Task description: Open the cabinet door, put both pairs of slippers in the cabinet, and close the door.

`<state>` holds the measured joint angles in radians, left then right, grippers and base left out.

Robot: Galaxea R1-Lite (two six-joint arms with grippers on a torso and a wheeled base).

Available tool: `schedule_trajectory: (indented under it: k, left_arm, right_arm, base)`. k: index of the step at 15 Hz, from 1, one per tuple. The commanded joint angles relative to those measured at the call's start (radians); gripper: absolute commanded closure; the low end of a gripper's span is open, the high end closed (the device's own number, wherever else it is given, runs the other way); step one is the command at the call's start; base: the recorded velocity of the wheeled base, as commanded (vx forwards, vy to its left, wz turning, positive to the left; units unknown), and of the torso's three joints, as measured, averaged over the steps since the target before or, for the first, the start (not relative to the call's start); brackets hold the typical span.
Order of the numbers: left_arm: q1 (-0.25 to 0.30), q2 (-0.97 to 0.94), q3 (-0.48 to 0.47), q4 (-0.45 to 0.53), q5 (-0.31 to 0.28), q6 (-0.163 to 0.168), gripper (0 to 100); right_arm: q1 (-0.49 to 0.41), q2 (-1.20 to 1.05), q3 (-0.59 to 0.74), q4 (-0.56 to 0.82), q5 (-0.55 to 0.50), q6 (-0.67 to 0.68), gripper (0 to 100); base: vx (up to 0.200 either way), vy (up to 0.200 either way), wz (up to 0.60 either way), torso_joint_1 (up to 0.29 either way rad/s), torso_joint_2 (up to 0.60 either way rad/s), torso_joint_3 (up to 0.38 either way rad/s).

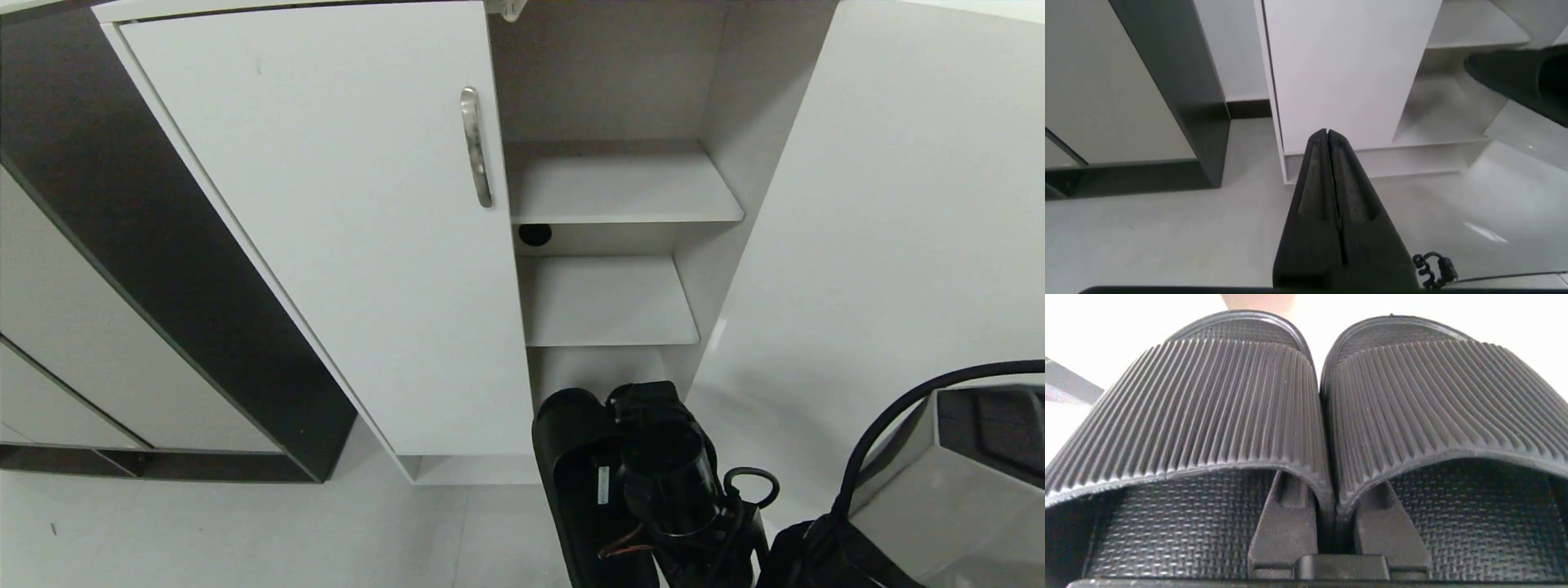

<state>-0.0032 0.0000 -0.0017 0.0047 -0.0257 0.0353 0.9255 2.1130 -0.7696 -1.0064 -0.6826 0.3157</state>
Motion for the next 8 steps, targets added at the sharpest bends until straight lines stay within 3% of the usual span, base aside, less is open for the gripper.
schedule_trajectory:
  k: [1,5,8]
  left_arm:
    - [0.000,0.002,0.000,0.000,0.000,0.000,100]
    - [0.000,0.000,0.000,0.000,0.000,0.000,100]
    - [0.000,0.002,0.000,0.000,0.000,0.000,100]
  right_arm:
    - [-0.016,0.025,0.000,-0.043,-0.017,-0.026,100]
    - [-0.048,0.105,-0.120,-0.127,-0.086,-0.118,100]
    - [-0.054,0.110,-0.063,-0.348,-0.095,-0.300,100]
  base:
    - [0.000,0.000,0.00,-0.002,-0.01,-0.188]
    - [0.000,0.000,0.00,0.001,0.00,-0.124]
    - [0.000,0.000,0.00,0.000,0.00,0.000]
